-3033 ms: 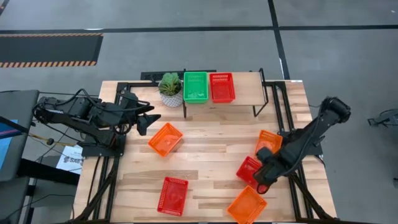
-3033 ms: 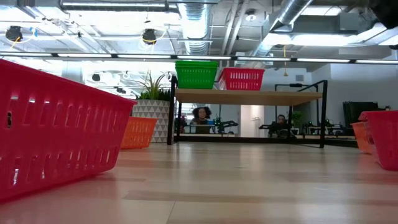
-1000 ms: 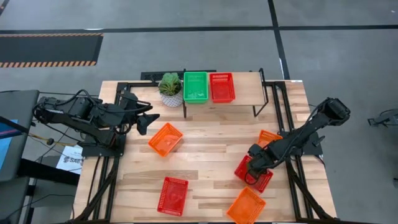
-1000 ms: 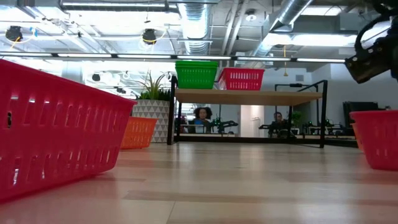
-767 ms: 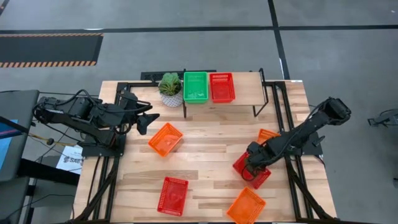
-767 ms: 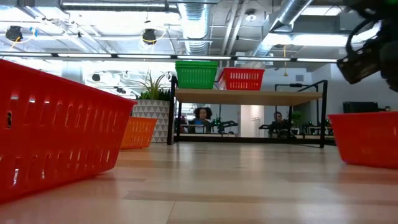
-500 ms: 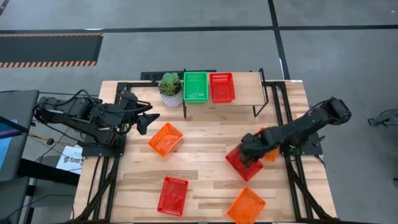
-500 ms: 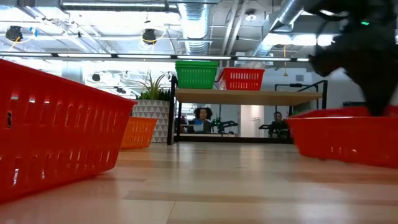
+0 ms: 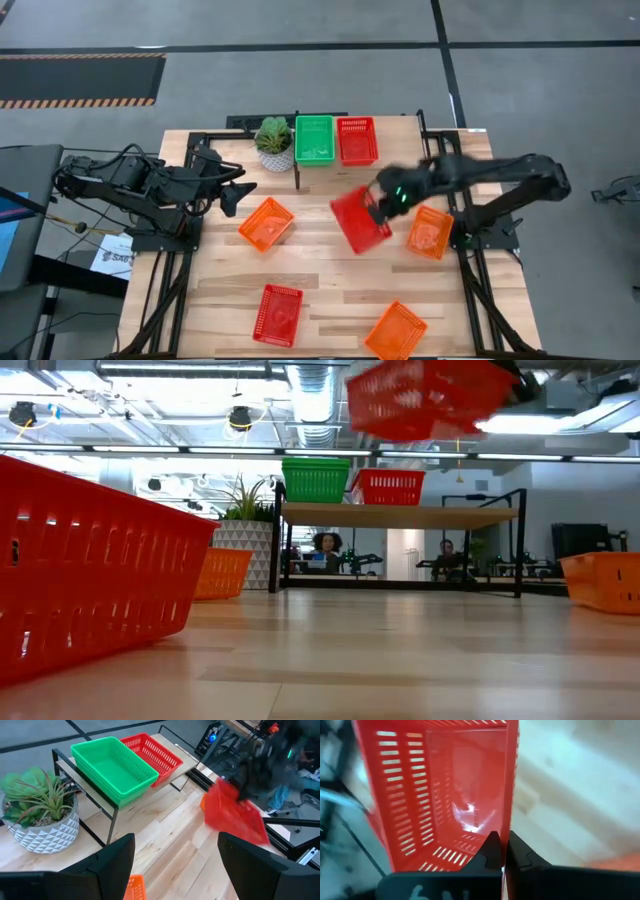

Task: Stack baskets on shelf by color
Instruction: Stack the top red bin on top of the red bin on the shelf

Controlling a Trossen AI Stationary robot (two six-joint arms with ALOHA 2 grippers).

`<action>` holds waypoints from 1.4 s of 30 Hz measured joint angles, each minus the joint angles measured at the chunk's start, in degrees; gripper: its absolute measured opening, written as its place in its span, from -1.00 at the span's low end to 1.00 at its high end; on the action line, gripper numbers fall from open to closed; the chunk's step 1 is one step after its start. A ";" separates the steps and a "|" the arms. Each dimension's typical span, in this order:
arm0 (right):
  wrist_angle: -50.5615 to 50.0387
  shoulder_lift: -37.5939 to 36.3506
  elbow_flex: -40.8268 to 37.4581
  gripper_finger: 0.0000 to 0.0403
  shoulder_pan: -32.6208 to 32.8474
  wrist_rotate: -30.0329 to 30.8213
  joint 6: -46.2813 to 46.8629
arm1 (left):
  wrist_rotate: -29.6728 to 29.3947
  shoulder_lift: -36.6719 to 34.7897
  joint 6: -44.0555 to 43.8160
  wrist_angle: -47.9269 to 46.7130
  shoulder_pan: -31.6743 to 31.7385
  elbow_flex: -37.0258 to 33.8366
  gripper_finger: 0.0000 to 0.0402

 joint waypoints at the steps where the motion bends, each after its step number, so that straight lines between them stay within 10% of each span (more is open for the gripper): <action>1: -0.68 -0.43 2.10 -0.98 -1.75 0.78 -0.74 | 0.01 -0.01 0.01 0.02 0.00 0.01 0.36; 17: 2.57 2.65 17.67 -0.97 -37.42 -4.64 -11.85 | 0.00 -0.01 0.03 -0.07 -0.01 0.00 0.36; 42: -2.20 12.12 18.02 -0.93 -42.47 -10.62 -15.20 | 0.04 -0.02 0.06 -0.09 -0.01 0.01 0.36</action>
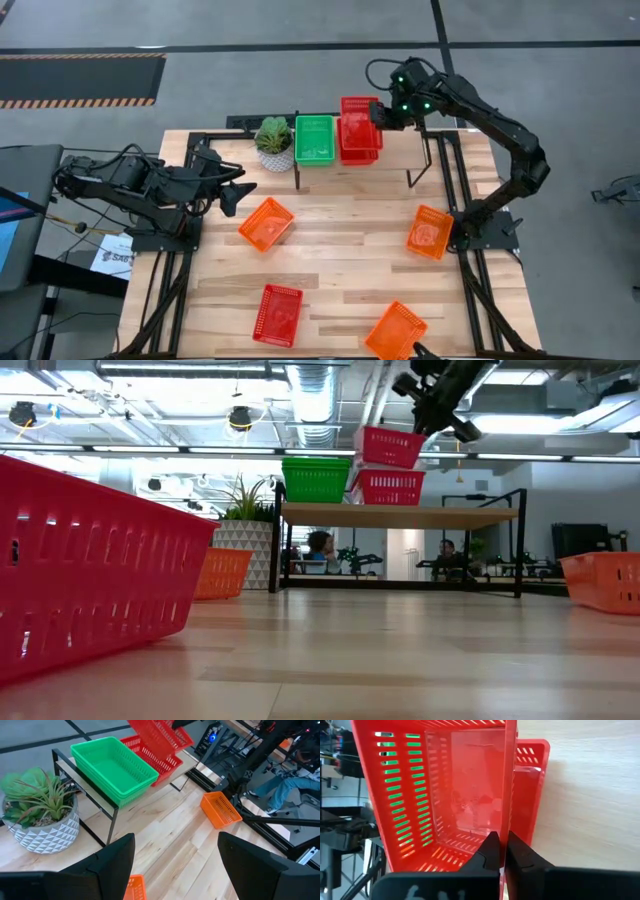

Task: Stack baskets on shelf by color
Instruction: Stack the top red bin on top of the red bin on the shelf

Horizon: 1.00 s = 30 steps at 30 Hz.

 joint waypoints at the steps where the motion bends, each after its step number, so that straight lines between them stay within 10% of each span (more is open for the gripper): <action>1: -0.20 0.20 0.00 -0.93 0.03 0.00 -0.01 | 0.00 0.01 0.00 0.00 0.00 -0.01 0.36; 30: -1.52 3.61 -0.04 -0.80 0.66 -0.22 -1.70 | 0.42 0.00 0.04 0.00 0.02 0.00 0.36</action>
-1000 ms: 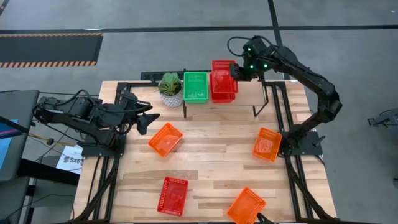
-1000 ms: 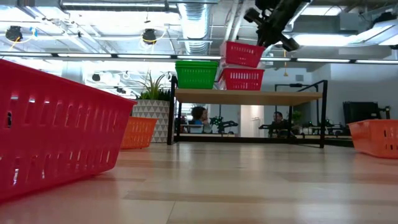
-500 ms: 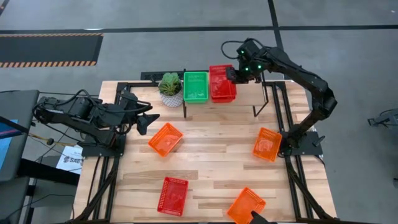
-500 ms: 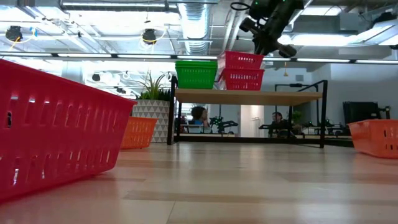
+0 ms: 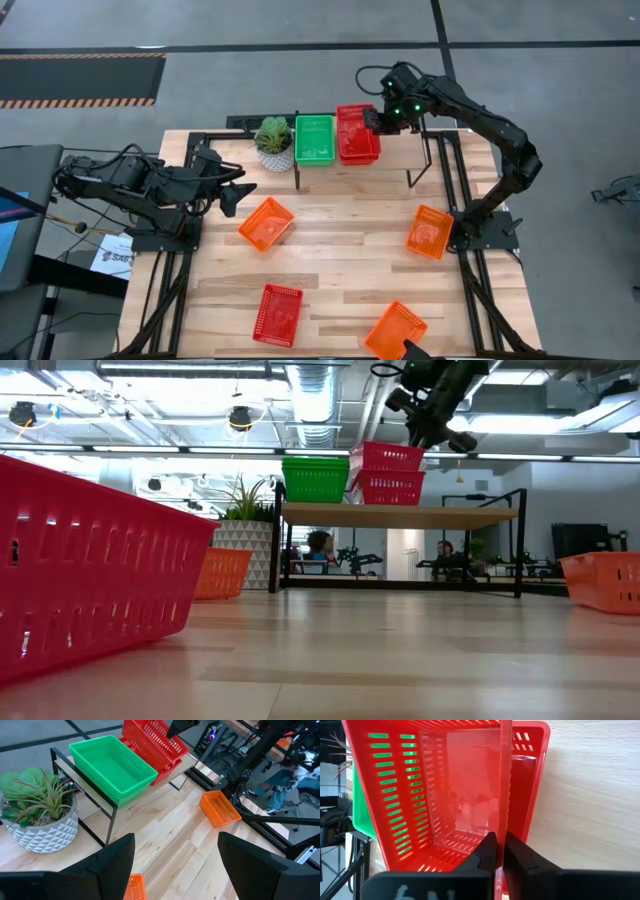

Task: Stack baskets on shelf by color
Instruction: Stack the top red bin on top of the red bin on the shelf

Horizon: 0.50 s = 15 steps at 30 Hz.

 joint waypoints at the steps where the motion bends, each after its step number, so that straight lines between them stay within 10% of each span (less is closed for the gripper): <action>1: 0.00 0.00 0.00 -0.78 0.00 0.00 0.00 | 0.00 0.00 0.00 0.00 0.00 -0.01 0.36; 15: 0.18 -0.02 -0.02 -0.55 0.02 0.00 -0.89 | 0.00 0.02 0.00 0.00 -0.02 0.00 0.36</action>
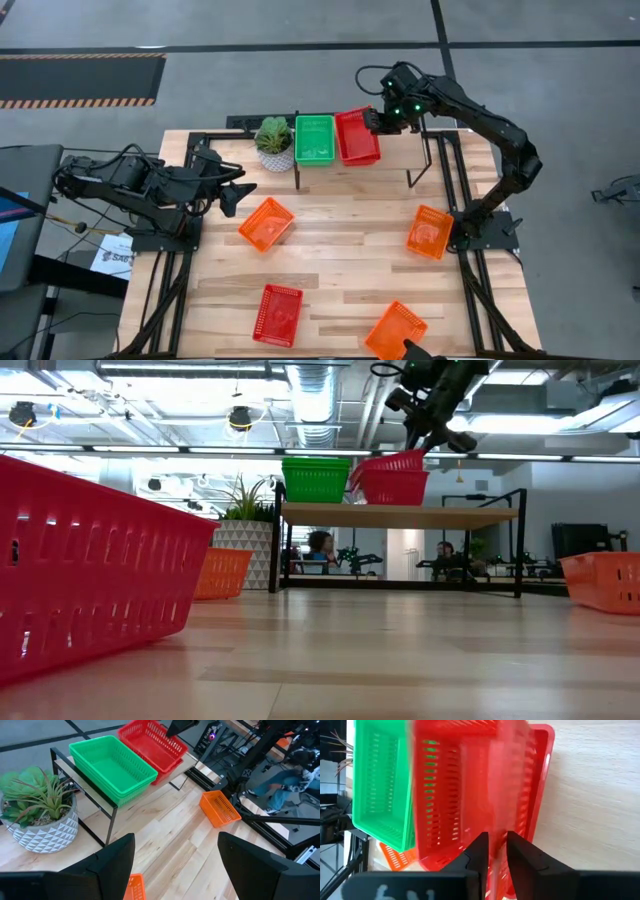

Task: Stack baskets on shelf by color
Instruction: Stack the top red bin on top of the red bin on the shelf, then stack the red bin on top of the red bins on the shelf

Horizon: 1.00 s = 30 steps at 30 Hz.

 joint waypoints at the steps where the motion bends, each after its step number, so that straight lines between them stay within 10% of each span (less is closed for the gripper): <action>1: 0.13 0.00 0.00 -0.53 0.00 0.00 -0.06 | 0.00 0.00 -0.01 0.00 0.01 -0.02 0.36; 20: -0.04 -0.48 7.43 -0.30 1.92 0.35 -3.00 | 5.97 -0.02 0.08 -0.02 0.00 0.00 0.36; 30: -9.57 -2.06 7.39 -0.30 19.32 0.55 -4.39 | 30.75 1.58 -4.19 -6.92 -6.93 -1.36 0.36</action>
